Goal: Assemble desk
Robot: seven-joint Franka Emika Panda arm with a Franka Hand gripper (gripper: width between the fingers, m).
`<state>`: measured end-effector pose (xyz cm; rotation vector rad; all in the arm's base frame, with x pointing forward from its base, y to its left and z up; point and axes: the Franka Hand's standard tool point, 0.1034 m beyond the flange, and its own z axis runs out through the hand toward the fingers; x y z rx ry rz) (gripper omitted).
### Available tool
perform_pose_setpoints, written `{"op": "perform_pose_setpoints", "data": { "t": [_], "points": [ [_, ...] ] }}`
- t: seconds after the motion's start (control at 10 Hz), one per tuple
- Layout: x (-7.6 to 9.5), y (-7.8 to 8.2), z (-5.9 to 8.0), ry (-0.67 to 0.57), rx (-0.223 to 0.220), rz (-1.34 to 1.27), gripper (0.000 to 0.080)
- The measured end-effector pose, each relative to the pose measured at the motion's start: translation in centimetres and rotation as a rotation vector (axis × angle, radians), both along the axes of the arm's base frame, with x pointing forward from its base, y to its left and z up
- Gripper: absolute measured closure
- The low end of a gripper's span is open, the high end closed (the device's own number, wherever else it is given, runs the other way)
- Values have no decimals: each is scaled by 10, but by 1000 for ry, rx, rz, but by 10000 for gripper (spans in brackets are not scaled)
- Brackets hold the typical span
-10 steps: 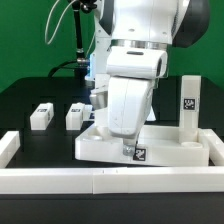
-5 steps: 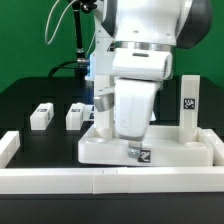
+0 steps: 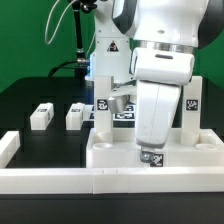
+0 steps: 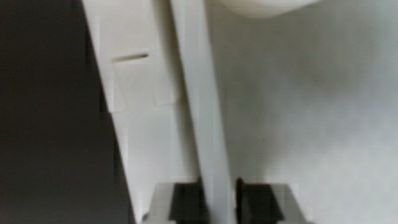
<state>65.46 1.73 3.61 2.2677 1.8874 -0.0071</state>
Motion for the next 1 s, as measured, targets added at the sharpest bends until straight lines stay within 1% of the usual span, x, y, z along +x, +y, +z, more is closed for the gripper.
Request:
{"op": "perform_pose_setpoints", "data": {
  "t": [0.1, 0.2, 0.4, 0.5, 0.6, 0.8, 0.9, 1.0],
  "points": [
    [1, 0, -1, 11, -4, -4, 727],
    [-1, -4, -2, 27, -7, -11, 727],
    [-3, -6, -3, 35, -9, -15, 727],
    [-3, -7, -4, 35, -9, -16, 708],
    [-3, -7, -4, 35, -8, -17, 708],
    [-3, -7, -4, 35, -8, -17, 354],
    [-3, -8, -3, 35, -8, -18, 354],
    [-3, -8, -3, 35, -8, -18, 202]
  ]
}}
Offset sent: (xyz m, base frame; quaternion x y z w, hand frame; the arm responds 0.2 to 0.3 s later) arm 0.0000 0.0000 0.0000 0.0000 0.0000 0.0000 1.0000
